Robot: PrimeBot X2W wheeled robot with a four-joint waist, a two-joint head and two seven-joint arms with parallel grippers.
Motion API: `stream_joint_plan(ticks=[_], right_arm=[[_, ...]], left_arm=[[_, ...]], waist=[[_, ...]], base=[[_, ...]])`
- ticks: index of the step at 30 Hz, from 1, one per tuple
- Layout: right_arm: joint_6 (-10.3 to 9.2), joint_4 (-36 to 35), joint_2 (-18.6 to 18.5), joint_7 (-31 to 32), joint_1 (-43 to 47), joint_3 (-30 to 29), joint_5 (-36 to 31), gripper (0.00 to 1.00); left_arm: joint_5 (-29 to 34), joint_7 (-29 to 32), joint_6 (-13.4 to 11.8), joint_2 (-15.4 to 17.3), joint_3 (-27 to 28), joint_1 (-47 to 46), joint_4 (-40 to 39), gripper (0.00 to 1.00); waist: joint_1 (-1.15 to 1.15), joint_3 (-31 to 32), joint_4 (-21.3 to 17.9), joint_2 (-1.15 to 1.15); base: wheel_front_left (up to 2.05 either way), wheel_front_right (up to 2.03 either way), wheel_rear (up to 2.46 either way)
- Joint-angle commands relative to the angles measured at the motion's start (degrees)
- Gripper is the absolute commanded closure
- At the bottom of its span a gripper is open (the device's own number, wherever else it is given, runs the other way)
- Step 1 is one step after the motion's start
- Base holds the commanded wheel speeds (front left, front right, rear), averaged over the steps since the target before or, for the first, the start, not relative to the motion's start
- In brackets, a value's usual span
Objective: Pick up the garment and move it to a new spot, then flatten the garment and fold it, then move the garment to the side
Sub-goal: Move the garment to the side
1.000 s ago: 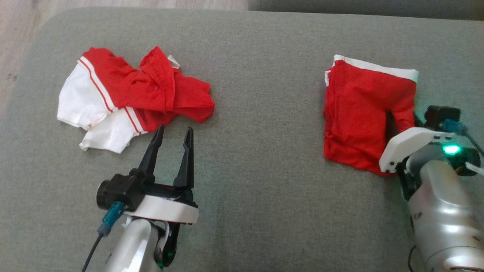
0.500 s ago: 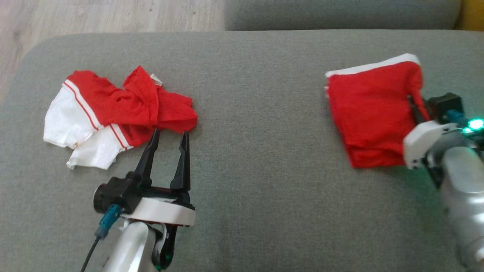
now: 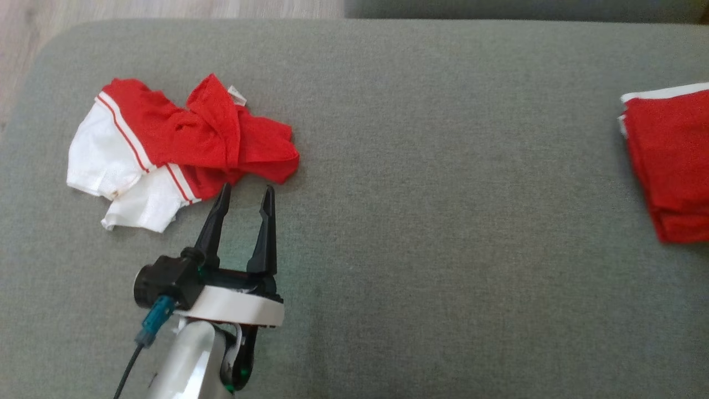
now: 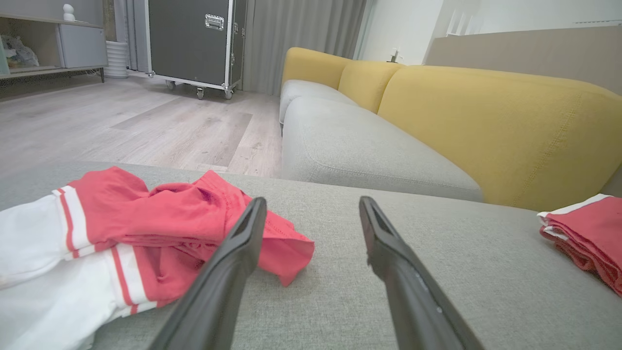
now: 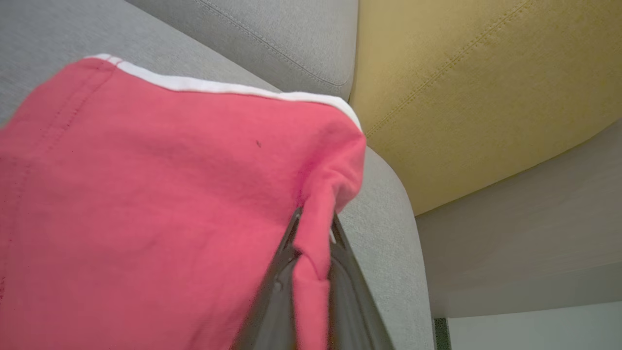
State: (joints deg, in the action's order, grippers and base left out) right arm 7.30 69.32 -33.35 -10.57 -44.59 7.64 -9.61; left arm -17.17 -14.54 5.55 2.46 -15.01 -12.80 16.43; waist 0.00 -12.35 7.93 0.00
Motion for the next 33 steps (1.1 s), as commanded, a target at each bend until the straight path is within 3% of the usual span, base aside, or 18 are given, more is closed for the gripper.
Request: stream_joint_plan(ticks=[1, 8, 12, 13, 14, 22, 33], right_arm=[[0.19, -0.92, -2.16, -0.11, -0.60, 1.11, -0.31, 1.00], [0.19, -0.74, -5.96, 2.43, -1.40, -1.21, -2.83, 1.00], [0.19, -1.06, -6.19, 2.79, -1.09, -4.11, -3.50, 1.00], [0.19, -1.33, -6.03, 2.60, -1.03, -4.77, -3.69, 0.68], [0.19, -1.69, -5.85, 2.39, -1.01, -5.49, -3.92, 0.00], [0.19, -4.98, -1.82, 1.88, -0.85, -10.40, -6.07, 0.00], [0.19, -11.97, 11.00, -1.35, -1.22, -15.22, -3.01, 0.00]], left_arm=[[0.16, -0.46, 0.11, 0.42, 1.85, -2.38, -1.94, 0.00], [0.40, -0.46, 0.38, 0.42, 2.06, -3.63, -2.38, 0.00], [0.39, -0.46, 0.43, 0.42, 1.95, -4.12, -2.29, 0.00], [0.38, -0.46, 0.42, 0.42, 1.93, -4.25, -2.24, 0.00], [0.37, -0.46, 0.40, 0.42, 1.93, -4.35, -2.20, 0.00], [0.63, -0.46, 0.39, 0.42, 2.76, -4.22, -1.68, 0.00], [1.12, -0.46, -0.39, 0.42, 5.95, -0.93, -2.72, 0.00]], waist=[[0.00, -0.75, 0.50, 0.00], [0.00, -2.95, 1.22, 0.00], [0.00, -3.58, 1.09, 0.00], [0.00, -3.67, 0.98, 0.00], [0.00, -3.70, 0.84, 0.00], [0.00, -1.21, -0.94, 0.00], [0.00, 7.72, -3.51, 0.00]], base=[[0.00, 0.00, 0.00], [0.00, 0.00, 0.00], [0.00, 0.00, 0.00], [0.00, 0.00, 0.00], [0.00, 0.00, 0.00], [0.00, 0.00, 0.00], [0.00, 0.00, 0.00]])
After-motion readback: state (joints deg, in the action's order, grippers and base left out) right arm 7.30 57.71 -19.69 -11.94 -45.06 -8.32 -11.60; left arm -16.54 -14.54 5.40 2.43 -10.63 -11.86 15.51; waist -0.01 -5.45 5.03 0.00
